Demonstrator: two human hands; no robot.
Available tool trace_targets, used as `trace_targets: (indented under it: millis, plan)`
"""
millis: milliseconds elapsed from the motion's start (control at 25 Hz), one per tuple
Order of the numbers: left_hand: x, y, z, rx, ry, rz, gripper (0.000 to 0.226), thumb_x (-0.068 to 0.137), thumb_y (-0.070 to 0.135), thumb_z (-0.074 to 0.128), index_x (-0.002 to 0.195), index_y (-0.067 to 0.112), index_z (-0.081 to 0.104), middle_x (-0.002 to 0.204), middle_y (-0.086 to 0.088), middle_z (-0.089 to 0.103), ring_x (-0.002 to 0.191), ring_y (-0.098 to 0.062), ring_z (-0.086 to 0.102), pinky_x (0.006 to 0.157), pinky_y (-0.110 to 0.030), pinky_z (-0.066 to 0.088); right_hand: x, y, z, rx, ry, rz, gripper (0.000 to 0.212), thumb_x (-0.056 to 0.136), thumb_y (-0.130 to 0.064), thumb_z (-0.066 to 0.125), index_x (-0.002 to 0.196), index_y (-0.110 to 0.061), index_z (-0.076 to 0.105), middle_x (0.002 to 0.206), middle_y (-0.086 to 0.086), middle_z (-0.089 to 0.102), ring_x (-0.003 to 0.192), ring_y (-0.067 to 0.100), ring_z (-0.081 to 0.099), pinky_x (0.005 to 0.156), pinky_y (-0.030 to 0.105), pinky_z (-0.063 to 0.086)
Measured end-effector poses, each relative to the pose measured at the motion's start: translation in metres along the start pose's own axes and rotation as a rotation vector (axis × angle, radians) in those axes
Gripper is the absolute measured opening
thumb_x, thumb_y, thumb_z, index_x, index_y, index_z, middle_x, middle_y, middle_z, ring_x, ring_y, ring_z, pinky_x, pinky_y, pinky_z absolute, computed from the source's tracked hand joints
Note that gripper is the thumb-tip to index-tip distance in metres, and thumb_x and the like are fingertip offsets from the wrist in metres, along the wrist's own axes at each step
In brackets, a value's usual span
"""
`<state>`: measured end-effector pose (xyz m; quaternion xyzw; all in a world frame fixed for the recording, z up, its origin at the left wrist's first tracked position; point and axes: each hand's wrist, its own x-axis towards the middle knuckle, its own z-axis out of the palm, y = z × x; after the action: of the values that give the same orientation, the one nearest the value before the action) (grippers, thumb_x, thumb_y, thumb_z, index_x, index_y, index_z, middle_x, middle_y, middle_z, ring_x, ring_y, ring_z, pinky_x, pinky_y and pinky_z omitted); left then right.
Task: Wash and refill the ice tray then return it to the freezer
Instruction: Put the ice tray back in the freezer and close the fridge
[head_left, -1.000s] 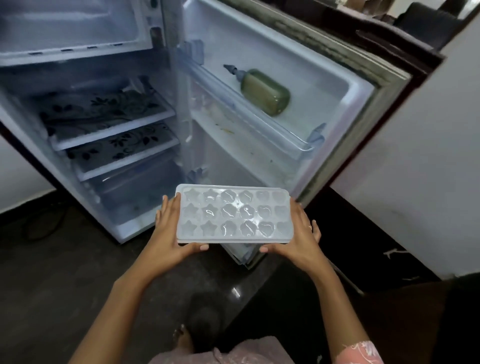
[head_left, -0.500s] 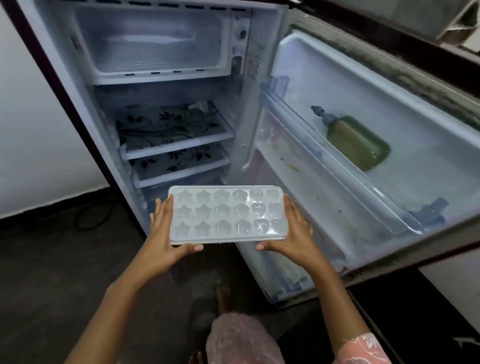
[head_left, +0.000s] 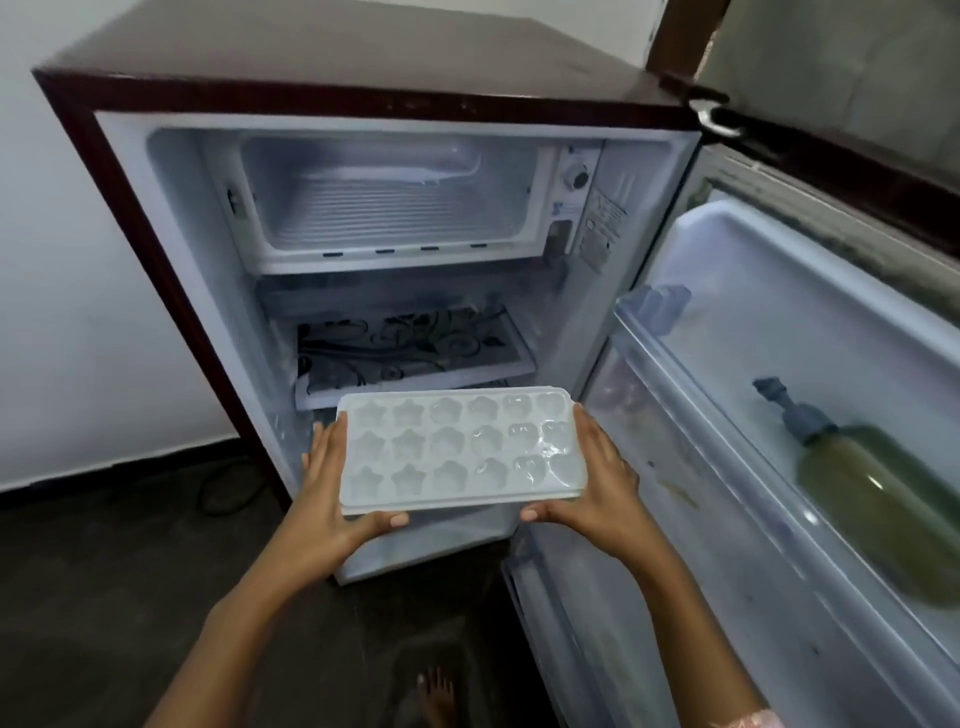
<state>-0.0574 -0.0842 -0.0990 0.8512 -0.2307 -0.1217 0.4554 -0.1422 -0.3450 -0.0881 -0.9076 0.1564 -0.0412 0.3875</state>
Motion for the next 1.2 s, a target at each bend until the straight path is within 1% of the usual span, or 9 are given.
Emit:
trace_targets:
  millis: [80, 160, 240, 280, 400, 520, 800, 960, 1200]
  plan:
    - [0.023, 0.000, -0.008, 0.014, 0.019, 0.016, 0.113, 0.044, 0.092, 0.051, 0.131, 0.055, -0.011, 0.132, 0.052, -0.012, 0.128, 0.020, -0.024, 0.114, -0.029, -0.005, 0.028, -0.006, -0.002, 0.013, -0.004, -0.017, 0.132, 0.033, -0.067, 0.072, 0.147, -0.037, 0.012, 0.153, -0.010, 0.021, 0.143, 0.015, 0.016, 0.116, 0.050, 0.016]
    - [0.046, 0.000, -0.016, 0.036, 0.047, 0.039, 0.113, 0.043, 0.092, 0.049, 0.130, 0.053, -0.012, 0.125, 0.056, -0.011, 0.119, 0.031, -0.022, 0.107, -0.011, -0.008, 0.056, -0.010, -0.003, 0.044, -0.003, -0.048, 0.130, 0.035, -0.065, 0.073, 0.147, -0.037, 0.012, 0.152, -0.012, 0.022, 0.141, 0.013, 0.019, 0.116, 0.049, 0.018]
    - [0.068, 0.000, -0.025, 0.047, 0.078, 0.064, 0.115, 0.042, 0.089, 0.053, 0.131, 0.050, -0.010, 0.125, 0.051, -0.005, 0.112, 0.037, -0.018, 0.094, 0.007, -0.006, 0.081, -0.015, -0.003, 0.067, 0.013, -0.095, 0.128, 0.035, -0.066, 0.072, 0.147, -0.037, 0.015, 0.151, -0.012, 0.025, 0.140, 0.014, 0.023, 0.114, 0.048, 0.023]
    - [0.078, -0.001, -0.029, 0.046, 0.088, 0.066, 0.118, 0.041, 0.087, 0.054, 0.133, 0.048, -0.009, 0.127, 0.048, -0.003, 0.113, 0.036, -0.018, 0.094, 0.007, -0.007, 0.092, -0.017, -0.002, 0.080, 0.024, -0.107, 0.128, 0.035, -0.066, 0.072, 0.146, -0.036, 0.017, 0.150, -0.011, 0.027, 0.139, 0.015, 0.025, 0.113, 0.047, 0.026]
    - [0.111, -0.007, -0.044, 0.022, 0.116, 0.059, 0.129, 0.042, 0.090, 0.054, 0.146, 0.037, -0.002, 0.147, 0.029, 0.009, 0.140, 0.004, -0.010, 0.112, -0.022, -0.003, 0.126, -0.026, -0.003, 0.101, 0.024, -0.131, 0.131, 0.030, -0.073, 0.072, 0.145, -0.037, 0.020, 0.147, -0.009, 0.032, 0.137, 0.018, 0.030, 0.111, 0.047, 0.031]
    - [0.139, -0.008, -0.059, 0.019, 0.139, 0.080, 0.128, 0.042, 0.088, 0.058, 0.147, 0.031, 0.013, 0.145, 0.013, 0.024, 0.140, -0.012, 0.016, 0.116, -0.038, 0.018, 0.157, -0.037, -0.007, 0.090, 0.039, -0.179, 0.134, 0.025, -0.080, 0.068, 0.144, -0.035, 0.025, 0.144, -0.010, 0.035, 0.136, 0.019, 0.033, 0.109, 0.049, 0.032]
    - [0.192, 0.002, -0.087, -0.006, 0.198, 0.092, 0.120, 0.040, 0.071, 0.066, 0.140, 0.041, 0.006, 0.142, 0.017, 0.021, 0.132, -0.004, 0.024, 0.107, -0.024, 0.026, 0.232, -0.057, -0.014, 0.066, 0.031, -0.240, 0.127, 0.027, -0.085, 0.068, 0.139, -0.037, 0.033, 0.137, -0.005, 0.048, 0.127, 0.026, 0.043, 0.102, 0.053, 0.039]
    - [0.221, 0.001, -0.101, 0.002, 0.237, 0.032, 0.119, 0.059, 0.046, 0.082, 0.148, 0.027, 0.004, 0.147, 0.015, 0.014, 0.135, -0.006, 0.020, 0.107, -0.019, 0.020, 0.270, -0.068, -0.015, 0.066, 0.027, -0.231, 0.117, 0.031, -0.071, 0.073, 0.136, -0.035, 0.037, 0.131, 0.002, 0.050, 0.122, 0.026, 0.046, 0.101, 0.048, 0.043]
    - [0.266, -0.001, -0.120, -0.056, 0.192, 0.007, 0.091, 0.061, 0.023, 0.086, 0.132, 0.027, 0.028, 0.121, 0.016, 0.045, 0.122, -0.012, 0.043, 0.101, -0.016, 0.036, 0.315, -0.080, -0.011, 0.050, -0.053, -0.246, 0.108, 0.048, -0.052, 0.083, 0.140, -0.030, 0.030, 0.142, 0.005, 0.038, 0.131, 0.026, 0.034, 0.109, 0.040, 0.032]
